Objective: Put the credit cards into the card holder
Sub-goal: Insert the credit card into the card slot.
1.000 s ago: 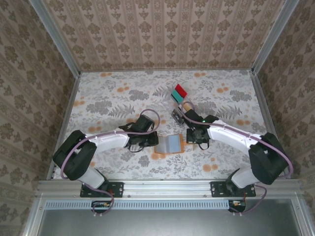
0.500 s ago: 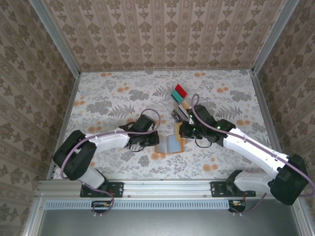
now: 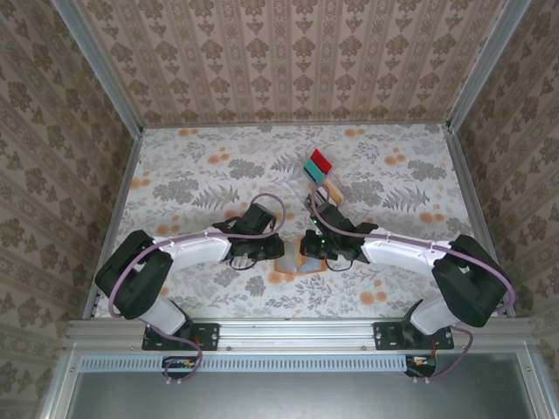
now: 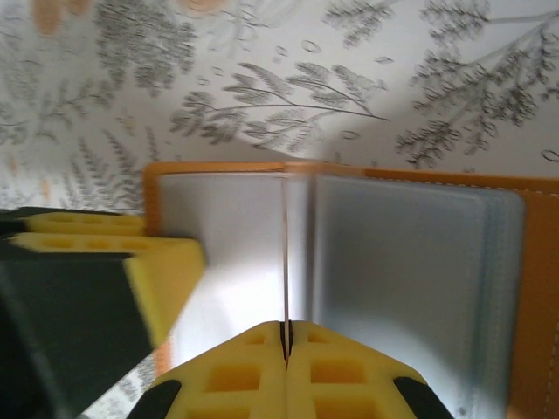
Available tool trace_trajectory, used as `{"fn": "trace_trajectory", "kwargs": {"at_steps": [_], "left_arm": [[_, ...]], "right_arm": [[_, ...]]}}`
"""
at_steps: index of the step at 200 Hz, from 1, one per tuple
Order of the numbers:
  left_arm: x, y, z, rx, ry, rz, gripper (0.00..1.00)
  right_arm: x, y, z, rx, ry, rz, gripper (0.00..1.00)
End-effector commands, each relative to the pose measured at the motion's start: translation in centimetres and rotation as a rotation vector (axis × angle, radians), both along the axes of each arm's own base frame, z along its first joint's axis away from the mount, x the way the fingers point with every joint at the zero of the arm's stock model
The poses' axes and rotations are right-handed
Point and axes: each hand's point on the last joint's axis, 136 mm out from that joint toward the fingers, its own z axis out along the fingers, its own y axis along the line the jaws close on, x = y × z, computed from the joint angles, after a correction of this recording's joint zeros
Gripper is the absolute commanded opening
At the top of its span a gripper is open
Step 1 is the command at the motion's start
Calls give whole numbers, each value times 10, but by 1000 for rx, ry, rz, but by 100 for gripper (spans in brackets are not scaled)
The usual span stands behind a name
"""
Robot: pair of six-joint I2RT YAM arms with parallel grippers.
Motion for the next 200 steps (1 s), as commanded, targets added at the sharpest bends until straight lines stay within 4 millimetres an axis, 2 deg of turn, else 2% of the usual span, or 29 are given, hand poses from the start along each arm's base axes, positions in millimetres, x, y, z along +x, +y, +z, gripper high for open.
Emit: {"fn": "trace_trajectory", "kwargs": {"at_steps": [1,29,49,86,109,132,200], "left_arm": [[0,6,-3,40,0,-6,23],[-4,18,-7,87,-2,3,33],[-7,26,-11,120,3,8,34],[-8,34,-17,165,9,17,28],[-9,35,-21,179,17,14,17],[-10,36,-25,189,27,10,15],[-13,32,-30,193,41,2,14]], "right_arm": [[3,5,-10,68,9,-19,3],[-2,2,-24,61,33,-18,3],[-4,1,-32,67,51,-20,4],[-9,-4,-45,38,78,-25,4],[-12,-5,-50,35,93,-21,4],[-14,-4,-51,51,102,-27,4],[-12,16,-49,142,118,-18,5]]}}
